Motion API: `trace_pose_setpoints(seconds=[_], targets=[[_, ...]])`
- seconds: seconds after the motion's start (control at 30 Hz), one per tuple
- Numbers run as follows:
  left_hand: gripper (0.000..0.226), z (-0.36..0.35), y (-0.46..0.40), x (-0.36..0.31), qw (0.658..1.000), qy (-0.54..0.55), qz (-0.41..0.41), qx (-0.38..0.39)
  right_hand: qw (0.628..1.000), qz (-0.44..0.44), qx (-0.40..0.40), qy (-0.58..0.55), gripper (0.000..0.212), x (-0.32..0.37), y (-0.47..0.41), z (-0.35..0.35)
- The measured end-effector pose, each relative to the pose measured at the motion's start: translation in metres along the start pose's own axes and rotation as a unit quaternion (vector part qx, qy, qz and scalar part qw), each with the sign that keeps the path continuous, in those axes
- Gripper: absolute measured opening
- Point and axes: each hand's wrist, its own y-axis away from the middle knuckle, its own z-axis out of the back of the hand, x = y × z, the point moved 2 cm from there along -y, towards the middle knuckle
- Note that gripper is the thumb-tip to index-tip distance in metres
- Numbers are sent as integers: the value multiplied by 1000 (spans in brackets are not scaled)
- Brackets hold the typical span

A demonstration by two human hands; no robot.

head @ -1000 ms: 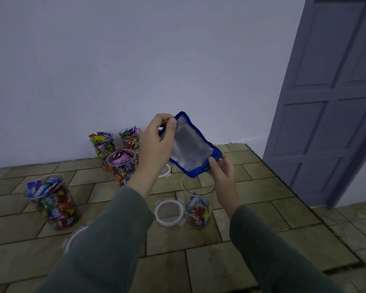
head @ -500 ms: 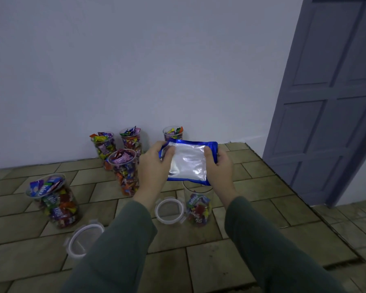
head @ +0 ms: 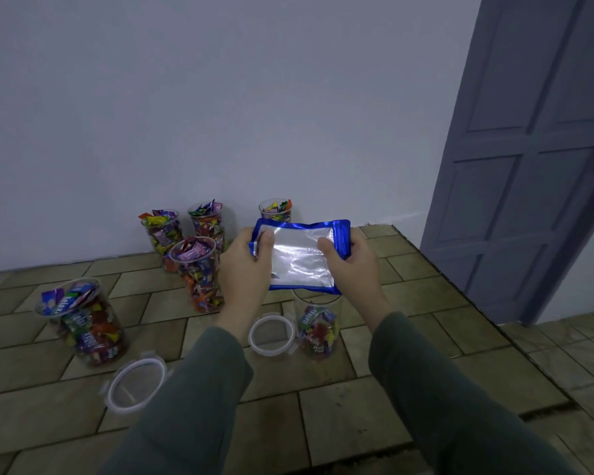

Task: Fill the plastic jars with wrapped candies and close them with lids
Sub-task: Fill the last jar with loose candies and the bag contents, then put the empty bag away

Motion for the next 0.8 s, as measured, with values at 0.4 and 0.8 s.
trace_pose_setpoints(seconds=[0.4, 0.8], targets=[[24, -42, 63, -72, 956, 25, -286, -66, 952, 19, -239, -189, 12, -18, 39, 108], [78, -223, 223, -58, 852, -127, -211, 463, 790, -94, -596, -113, 5, -135, 211, 264]])
